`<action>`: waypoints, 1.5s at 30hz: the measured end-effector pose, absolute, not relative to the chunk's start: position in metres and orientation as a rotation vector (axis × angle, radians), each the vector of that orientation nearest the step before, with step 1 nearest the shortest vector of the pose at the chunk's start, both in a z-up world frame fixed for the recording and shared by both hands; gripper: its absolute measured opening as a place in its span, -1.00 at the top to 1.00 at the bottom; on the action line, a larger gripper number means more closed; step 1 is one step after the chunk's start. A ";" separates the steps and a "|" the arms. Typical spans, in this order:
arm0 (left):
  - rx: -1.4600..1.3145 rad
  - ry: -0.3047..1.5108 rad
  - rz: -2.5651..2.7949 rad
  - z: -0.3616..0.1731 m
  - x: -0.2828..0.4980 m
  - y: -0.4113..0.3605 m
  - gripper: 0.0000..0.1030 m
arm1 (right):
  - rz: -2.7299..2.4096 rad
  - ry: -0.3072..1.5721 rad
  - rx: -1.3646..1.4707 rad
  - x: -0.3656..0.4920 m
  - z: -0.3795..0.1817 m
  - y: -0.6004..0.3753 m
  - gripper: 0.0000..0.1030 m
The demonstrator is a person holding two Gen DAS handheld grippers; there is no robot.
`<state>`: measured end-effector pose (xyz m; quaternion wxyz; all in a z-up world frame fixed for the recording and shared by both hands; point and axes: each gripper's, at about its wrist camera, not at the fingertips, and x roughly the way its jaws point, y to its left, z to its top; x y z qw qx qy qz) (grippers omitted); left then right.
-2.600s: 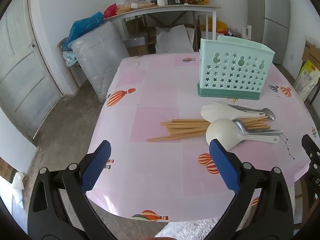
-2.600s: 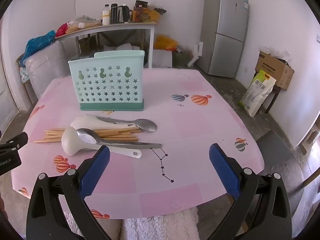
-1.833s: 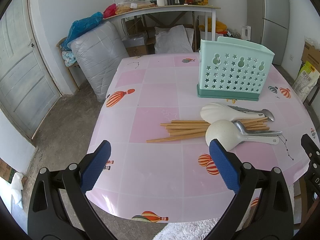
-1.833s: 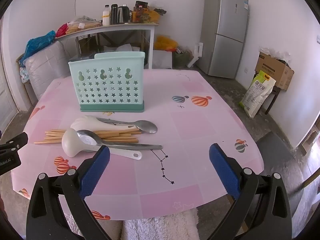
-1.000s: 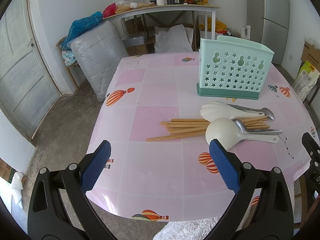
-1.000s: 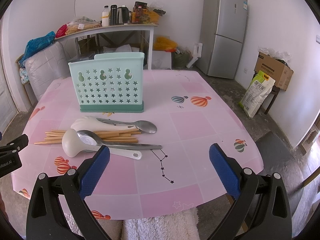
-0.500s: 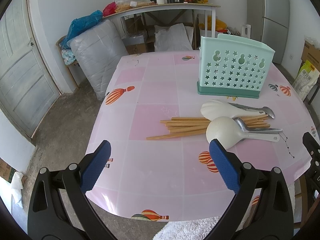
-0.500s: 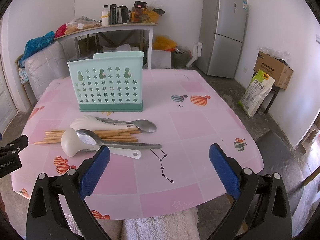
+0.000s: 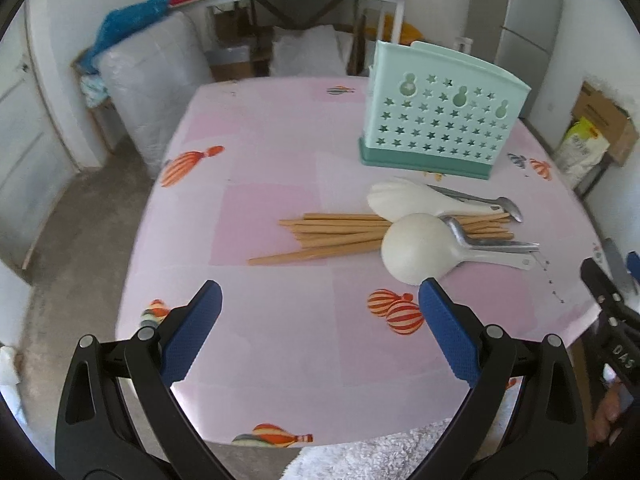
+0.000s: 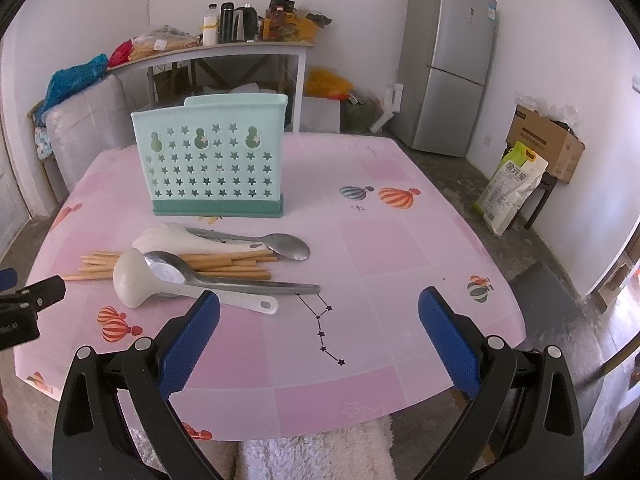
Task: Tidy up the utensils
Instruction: 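Reach the left gripper to the white ladle and close on its handle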
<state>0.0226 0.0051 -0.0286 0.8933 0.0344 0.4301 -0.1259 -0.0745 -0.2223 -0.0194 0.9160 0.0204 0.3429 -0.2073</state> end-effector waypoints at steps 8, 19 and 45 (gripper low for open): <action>-0.015 0.891 -0.315 -0.032 0.040 0.013 -0.84 | -0.384 0.723 0.048 -0.070 -0.034 -0.226 -0.88; -0.025 0.896 -0.552 -0.043 0.048 -0.008 -0.83 | -0.343 0.750 0.097 -0.055 -0.052 -0.240 -0.88; 0.122 1.013 -0.645 -0.036 0.077 -0.064 0.98 | -0.361 0.752 0.176 -0.056 -0.054 -0.260 -0.88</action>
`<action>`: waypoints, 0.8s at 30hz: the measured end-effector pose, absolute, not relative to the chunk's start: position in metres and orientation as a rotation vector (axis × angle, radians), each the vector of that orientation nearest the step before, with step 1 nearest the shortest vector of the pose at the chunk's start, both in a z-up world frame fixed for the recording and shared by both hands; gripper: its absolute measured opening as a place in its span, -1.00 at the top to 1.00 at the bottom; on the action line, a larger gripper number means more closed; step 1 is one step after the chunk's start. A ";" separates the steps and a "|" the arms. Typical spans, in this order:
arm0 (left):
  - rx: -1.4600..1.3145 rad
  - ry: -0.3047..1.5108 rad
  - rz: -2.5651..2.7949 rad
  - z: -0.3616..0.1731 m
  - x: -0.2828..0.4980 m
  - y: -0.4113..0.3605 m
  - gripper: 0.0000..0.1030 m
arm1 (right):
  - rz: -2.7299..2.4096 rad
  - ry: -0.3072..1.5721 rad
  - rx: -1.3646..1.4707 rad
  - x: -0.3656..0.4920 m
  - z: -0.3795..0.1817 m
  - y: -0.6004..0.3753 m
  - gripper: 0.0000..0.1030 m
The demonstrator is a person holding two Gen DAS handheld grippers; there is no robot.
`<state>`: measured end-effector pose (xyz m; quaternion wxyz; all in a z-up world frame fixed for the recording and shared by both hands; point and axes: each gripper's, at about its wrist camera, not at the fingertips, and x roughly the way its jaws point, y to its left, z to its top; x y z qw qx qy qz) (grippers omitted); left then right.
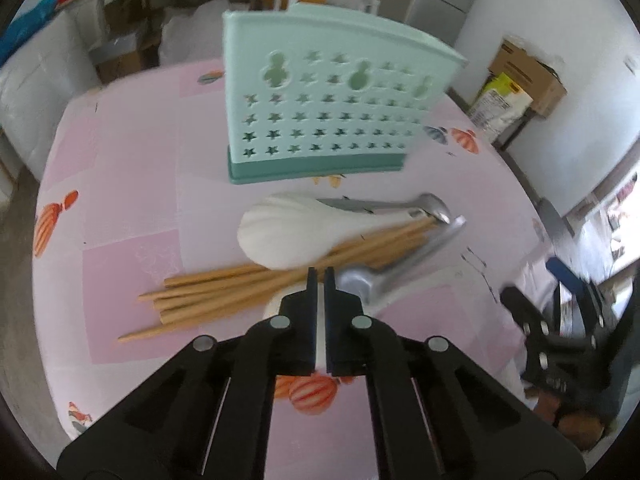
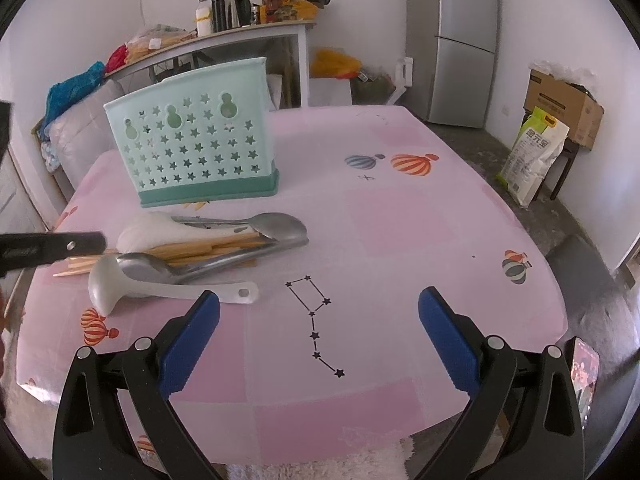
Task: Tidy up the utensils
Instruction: 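Reach the left gripper to the white ladle and close on its handle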
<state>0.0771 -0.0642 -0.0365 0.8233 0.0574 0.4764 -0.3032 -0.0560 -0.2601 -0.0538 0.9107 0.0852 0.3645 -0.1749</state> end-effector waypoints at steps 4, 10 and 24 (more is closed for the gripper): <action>0.147 0.973 -0.694 -0.030 0.049 -0.057 0.98 | -0.361 0.749 0.180 -0.057 -0.054 -0.259 -0.88; 0.485 0.767 -0.624 -0.045 0.006 -0.067 -0.07 | -0.346 0.758 0.165 -0.056 -0.053 -0.252 -0.88; 0.791 0.542 -0.611 -0.063 -0.011 -0.087 0.99 | -0.366 0.758 0.120 -0.057 -0.049 -0.241 -0.88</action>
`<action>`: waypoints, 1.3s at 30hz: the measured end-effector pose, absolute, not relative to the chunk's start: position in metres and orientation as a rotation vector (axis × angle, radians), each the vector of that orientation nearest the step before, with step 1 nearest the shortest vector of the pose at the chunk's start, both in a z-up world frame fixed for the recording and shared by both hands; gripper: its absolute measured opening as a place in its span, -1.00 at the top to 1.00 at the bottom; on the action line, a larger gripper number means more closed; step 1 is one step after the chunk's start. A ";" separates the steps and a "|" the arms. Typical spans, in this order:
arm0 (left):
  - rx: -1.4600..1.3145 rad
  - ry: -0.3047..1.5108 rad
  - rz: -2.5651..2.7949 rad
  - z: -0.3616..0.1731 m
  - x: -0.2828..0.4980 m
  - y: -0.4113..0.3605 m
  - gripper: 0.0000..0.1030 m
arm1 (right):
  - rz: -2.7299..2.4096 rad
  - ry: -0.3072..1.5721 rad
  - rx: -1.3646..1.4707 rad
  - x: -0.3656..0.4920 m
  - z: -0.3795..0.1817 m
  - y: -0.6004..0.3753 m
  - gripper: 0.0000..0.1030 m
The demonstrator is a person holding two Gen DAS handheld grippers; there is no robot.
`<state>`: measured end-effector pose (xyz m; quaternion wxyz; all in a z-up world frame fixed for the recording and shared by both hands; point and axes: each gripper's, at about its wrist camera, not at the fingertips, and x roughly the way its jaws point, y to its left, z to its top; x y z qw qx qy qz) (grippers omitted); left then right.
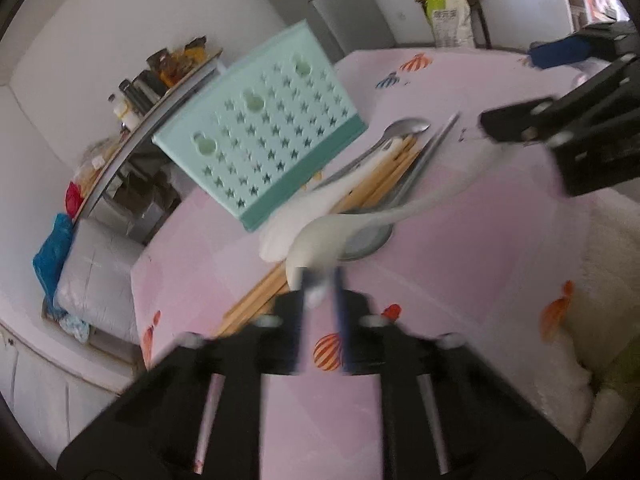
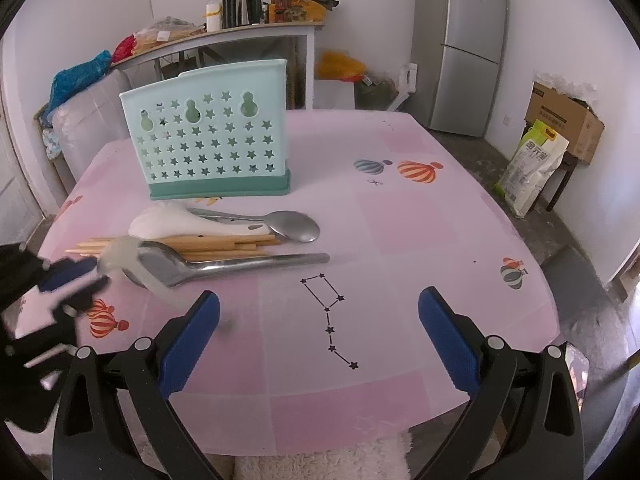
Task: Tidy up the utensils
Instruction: 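Reach the left gripper to the white ladle and close on its handle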
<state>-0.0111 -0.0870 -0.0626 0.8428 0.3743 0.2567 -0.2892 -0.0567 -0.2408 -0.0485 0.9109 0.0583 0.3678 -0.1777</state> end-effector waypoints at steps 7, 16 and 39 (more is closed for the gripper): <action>0.672 0.562 -0.632 -0.043 -0.001 -0.082 1.00 | -0.373 0.757 0.124 -0.056 -0.048 -0.241 -0.88; 0.898 0.530 -0.614 -0.083 -0.004 -0.096 0.10 | -0.379 0.749 0.140 -0.059 -0.046 -0.248 -0.88; 0.855 0.562 -0.599 -0.034 0.015 -0.112 0.96 | -0.514 0.639 0.189 -0.081 -0.024 -0.291 -0.88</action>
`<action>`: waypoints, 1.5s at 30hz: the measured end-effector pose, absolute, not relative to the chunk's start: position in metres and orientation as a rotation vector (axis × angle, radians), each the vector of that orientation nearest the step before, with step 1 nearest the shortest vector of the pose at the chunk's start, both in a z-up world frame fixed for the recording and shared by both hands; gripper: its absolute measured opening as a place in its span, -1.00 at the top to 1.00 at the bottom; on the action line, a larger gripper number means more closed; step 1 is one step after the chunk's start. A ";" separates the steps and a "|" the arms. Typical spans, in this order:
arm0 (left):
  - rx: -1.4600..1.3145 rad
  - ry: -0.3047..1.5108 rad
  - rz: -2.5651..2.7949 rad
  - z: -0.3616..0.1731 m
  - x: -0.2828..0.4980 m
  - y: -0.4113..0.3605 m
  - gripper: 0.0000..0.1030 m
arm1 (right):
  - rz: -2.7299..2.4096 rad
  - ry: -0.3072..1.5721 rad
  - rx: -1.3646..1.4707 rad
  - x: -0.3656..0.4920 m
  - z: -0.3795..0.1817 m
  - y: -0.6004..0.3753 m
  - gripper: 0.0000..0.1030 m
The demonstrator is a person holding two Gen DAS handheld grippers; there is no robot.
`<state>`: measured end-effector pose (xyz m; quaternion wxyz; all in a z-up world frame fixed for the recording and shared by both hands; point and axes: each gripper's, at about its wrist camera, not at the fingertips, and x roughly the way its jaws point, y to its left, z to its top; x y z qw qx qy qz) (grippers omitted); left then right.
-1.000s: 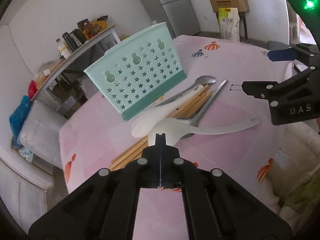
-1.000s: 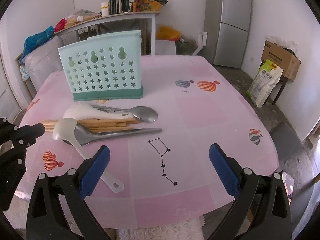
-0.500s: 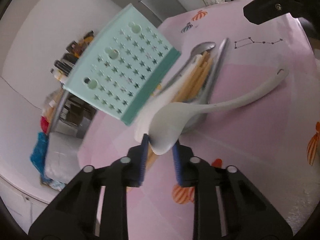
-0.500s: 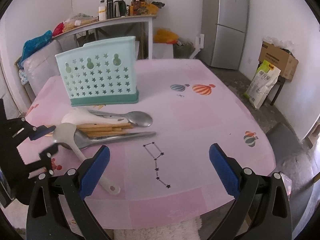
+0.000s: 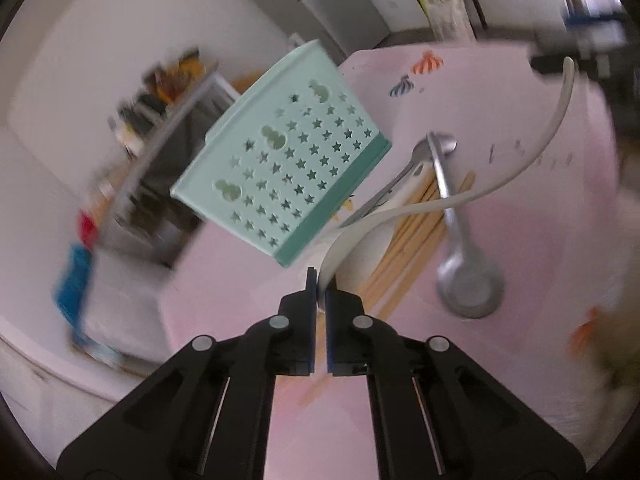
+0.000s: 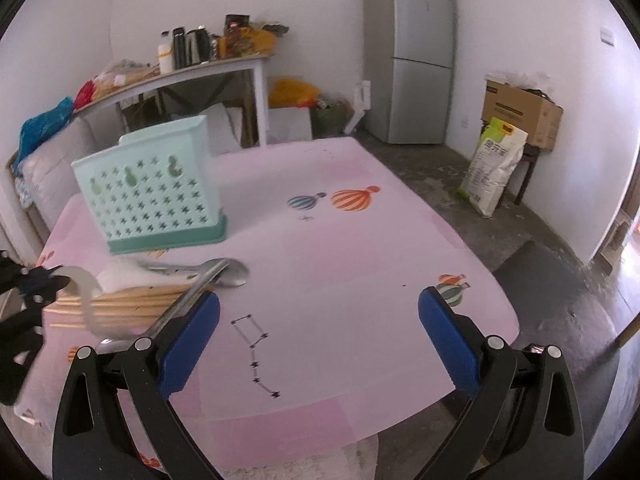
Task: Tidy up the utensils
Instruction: 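Reach the left gripper to the white ladle and close on its handle, then lift the white ladle off the table with the left gripper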
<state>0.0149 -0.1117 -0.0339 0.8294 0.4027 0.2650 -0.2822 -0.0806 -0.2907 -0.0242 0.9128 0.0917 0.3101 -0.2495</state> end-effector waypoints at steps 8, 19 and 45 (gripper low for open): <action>0.373 1.093 -0.781 -0.042 0.053 -0.063 0.96 | -0.533 0.644 0.230 -0.084 -0.031 -0.305 -0.88; -0.115 1.174 -0.699 -0.076 0.078 -0.013 0.39 | -0.480 0.668 0.236 -0.079 -0.037 -0.293 -0.88; -1.125 1.371 -0.735 -0.137 0.055 -0.008 0.27 | -0.400 0.681 0.225 -0.077 -0.040 -0.273 -0.88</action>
